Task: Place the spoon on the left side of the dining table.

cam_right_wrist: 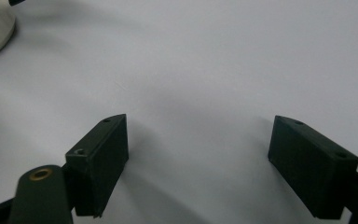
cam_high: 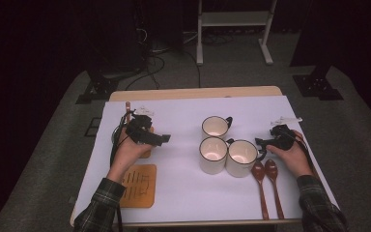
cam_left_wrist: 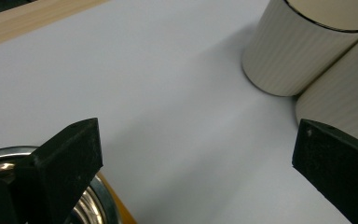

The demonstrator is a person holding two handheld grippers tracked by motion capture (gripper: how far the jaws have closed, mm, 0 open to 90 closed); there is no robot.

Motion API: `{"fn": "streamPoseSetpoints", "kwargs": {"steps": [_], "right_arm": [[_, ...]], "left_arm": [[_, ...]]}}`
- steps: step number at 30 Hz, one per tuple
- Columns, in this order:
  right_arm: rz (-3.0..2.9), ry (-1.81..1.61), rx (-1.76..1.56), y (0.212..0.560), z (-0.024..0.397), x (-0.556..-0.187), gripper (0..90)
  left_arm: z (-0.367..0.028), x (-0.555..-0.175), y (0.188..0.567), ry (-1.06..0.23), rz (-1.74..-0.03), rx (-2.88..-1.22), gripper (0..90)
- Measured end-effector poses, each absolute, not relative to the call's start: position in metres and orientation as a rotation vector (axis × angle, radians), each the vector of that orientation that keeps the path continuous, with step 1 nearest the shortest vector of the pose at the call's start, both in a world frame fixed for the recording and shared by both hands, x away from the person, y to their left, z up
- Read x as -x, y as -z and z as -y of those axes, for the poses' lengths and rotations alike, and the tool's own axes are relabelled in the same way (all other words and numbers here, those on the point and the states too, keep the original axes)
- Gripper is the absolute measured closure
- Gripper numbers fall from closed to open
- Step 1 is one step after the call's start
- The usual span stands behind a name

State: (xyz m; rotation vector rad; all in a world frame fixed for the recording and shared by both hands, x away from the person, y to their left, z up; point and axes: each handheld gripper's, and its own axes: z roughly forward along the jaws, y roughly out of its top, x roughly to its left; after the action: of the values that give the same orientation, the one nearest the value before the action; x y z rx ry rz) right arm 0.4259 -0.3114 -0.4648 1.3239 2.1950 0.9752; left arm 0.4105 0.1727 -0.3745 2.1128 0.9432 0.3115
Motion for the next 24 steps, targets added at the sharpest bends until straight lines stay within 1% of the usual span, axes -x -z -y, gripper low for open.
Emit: {"fn": "streamPoseSetpoints", "kwargs": {"steps": [13,24], "right_arm": [[-2.194,-0.974,-1.321,0.465,0.311,-0.426,18.5],[-2.195,-0.974,-1.319,0.465,0.311,-0.426,18.5]], "left_arm": [[-0.155,-0.386,0.380,-0.307,-0.879,-2.140,0.8],[-0.143,-0.366,0.390,-0.279,-0.818,-2.174,0.8]]}}
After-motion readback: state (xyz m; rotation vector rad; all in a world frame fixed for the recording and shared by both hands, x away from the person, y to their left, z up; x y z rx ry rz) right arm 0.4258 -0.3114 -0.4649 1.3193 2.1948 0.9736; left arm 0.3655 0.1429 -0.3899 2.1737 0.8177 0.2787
